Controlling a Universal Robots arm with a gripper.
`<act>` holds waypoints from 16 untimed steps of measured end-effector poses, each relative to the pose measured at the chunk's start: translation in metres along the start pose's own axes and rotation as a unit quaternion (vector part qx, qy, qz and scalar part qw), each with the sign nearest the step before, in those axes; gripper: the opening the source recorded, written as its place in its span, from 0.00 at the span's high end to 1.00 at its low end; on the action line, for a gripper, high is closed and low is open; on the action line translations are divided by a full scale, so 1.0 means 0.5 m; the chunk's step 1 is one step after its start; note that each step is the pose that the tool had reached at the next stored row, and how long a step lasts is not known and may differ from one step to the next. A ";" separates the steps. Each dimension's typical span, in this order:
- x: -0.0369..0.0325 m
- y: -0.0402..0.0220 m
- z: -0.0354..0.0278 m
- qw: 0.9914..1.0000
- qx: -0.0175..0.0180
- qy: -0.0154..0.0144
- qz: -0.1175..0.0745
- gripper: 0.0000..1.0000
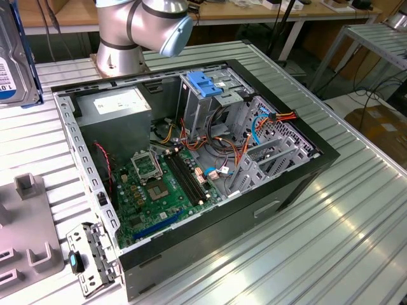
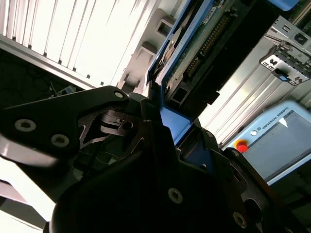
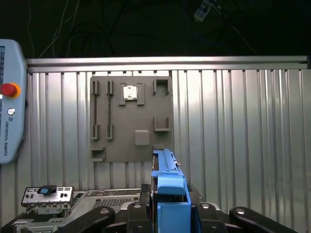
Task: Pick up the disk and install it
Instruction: 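Pick up the disk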
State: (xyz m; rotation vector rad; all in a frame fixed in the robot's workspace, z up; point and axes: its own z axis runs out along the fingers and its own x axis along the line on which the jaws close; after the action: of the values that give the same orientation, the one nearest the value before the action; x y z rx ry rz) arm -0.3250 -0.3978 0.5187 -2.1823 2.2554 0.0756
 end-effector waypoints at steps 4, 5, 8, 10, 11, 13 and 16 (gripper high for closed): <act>0.004 -0.003 0.000 1.000 0.000 0.000 0.000 0.63; 0.005 -0.004 0.000 1.000 0.000 0.000 0.000 0.63; 0.008 -0.007 0.000 1.000 0.000 0.000 0.000 0.63; 0.010 -0.008 0.000 1.000 0.000 0.000 0.000 0.63; 0.011 -0.010 0.000 1.000 0.000 0.000 0.000 0.63; 0.013 -0.012 -0.001 1.000 0.000 0.000 0.000 0.63; 0.020 -0.015 -0.001 1.000 0.000 0.000 0.000 0.63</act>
State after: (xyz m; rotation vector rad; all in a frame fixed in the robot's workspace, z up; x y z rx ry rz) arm -0.3177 -0.4082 0.5186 -2.1823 2.2556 0.0752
